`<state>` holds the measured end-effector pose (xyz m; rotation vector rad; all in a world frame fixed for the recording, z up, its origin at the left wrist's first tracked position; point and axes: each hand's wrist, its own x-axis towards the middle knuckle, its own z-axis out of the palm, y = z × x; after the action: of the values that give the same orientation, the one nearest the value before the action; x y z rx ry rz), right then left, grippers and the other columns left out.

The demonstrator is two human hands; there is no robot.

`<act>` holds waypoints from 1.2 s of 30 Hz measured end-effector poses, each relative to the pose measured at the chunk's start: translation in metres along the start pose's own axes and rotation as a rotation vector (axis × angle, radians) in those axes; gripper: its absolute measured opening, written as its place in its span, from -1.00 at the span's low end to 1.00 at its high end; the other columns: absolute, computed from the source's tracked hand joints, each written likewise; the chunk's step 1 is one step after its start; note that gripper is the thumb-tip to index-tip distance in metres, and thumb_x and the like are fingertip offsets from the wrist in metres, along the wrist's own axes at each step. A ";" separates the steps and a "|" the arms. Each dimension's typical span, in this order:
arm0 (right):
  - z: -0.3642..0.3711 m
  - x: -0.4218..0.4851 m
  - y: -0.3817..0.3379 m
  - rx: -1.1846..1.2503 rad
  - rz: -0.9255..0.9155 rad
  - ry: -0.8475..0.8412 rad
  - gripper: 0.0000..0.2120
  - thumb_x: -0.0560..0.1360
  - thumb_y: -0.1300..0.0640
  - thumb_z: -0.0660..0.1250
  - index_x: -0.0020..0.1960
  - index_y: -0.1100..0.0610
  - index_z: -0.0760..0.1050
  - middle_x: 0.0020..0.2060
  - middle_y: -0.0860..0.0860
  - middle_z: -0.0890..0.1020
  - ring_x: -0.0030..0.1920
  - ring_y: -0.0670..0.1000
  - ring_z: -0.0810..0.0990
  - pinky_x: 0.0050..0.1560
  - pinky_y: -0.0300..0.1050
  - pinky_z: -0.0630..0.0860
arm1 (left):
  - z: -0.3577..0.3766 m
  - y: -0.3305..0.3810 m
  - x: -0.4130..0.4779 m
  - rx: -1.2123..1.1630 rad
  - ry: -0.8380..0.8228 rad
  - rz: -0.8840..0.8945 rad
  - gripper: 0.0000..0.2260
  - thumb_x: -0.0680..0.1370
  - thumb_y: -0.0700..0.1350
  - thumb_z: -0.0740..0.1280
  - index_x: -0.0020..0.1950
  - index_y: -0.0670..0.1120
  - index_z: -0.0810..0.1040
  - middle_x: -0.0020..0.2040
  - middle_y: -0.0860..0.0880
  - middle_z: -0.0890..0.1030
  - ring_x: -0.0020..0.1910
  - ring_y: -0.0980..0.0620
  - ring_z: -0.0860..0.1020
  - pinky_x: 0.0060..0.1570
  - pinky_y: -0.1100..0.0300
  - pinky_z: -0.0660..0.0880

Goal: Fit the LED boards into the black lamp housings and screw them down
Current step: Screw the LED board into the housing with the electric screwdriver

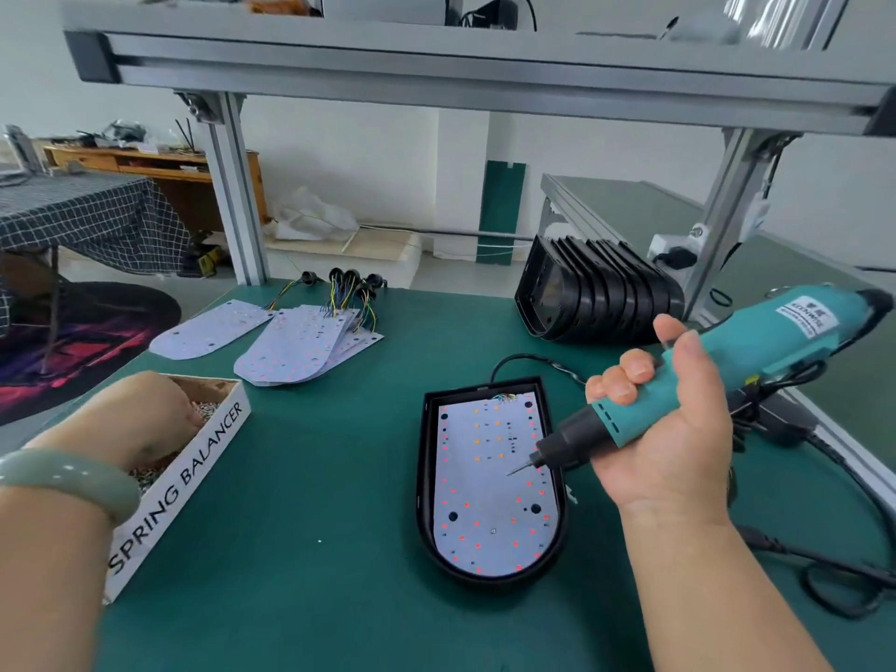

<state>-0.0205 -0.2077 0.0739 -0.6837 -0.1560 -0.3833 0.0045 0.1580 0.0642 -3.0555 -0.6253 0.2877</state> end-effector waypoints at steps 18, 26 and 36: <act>-0.004 0.008 0.001 0.096 0.031 0.250 -0.86 0.52 -0.01 0.30 -0.07 0.02 0.37 -0.45 -0.11 0.41 -0.50 -0.12 0.35 -0.39 -0.29 0.36 | -0.020 0.074 -0.069 -1.484 0.283 0.270 -0.85 0.41 -0.29 0.46 -0.23 -0.02 0.66 -0.42 0.05 0.65 -0.43 0.10 0.59 -0.25 0.24 0.61; -0.003 0.008 -0.002 0.110 0.017 0.215 -0.85 0.59 -0.04 0.22 -0.06 0.03 0.40 -0.44 -0.11 0.40 -0.49 -0.13 0.35 -0.40 -0.29 0.37 | 0.010 0.167 -0.114 -1.738 -0.261 0.412 -0.85 0.46 -0.38 0.38 -0.23 -0.15 0.58 -0.40 -0.05 0.63 -0.48 0.11 0.56 -0.46 0.35 0.49; -0.002 0.008 -0.007 0.122 -0.037 0.210 -0.84 0.59 -0.03 0.21 -0.10 0.03 0.39 -0.44 -0.12 0.40 -0.49 -0.13 0.36 -0.38 -0.30 0.39 | 0.022 0.180 -0.122 -1.572 -0.315 0.479 -0.86 0.52 -0.25 0.38 -0.22 -0.11 0.65 -0.33 -0.05 0.67 -0.42 0.09 0.59 -0.41 0.35 0.48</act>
<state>-0.0154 -0.2160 0.0786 -0.5171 0.0070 -0.4747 -0.0395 -0.0558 0.0562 -4.7445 0.0623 0.4130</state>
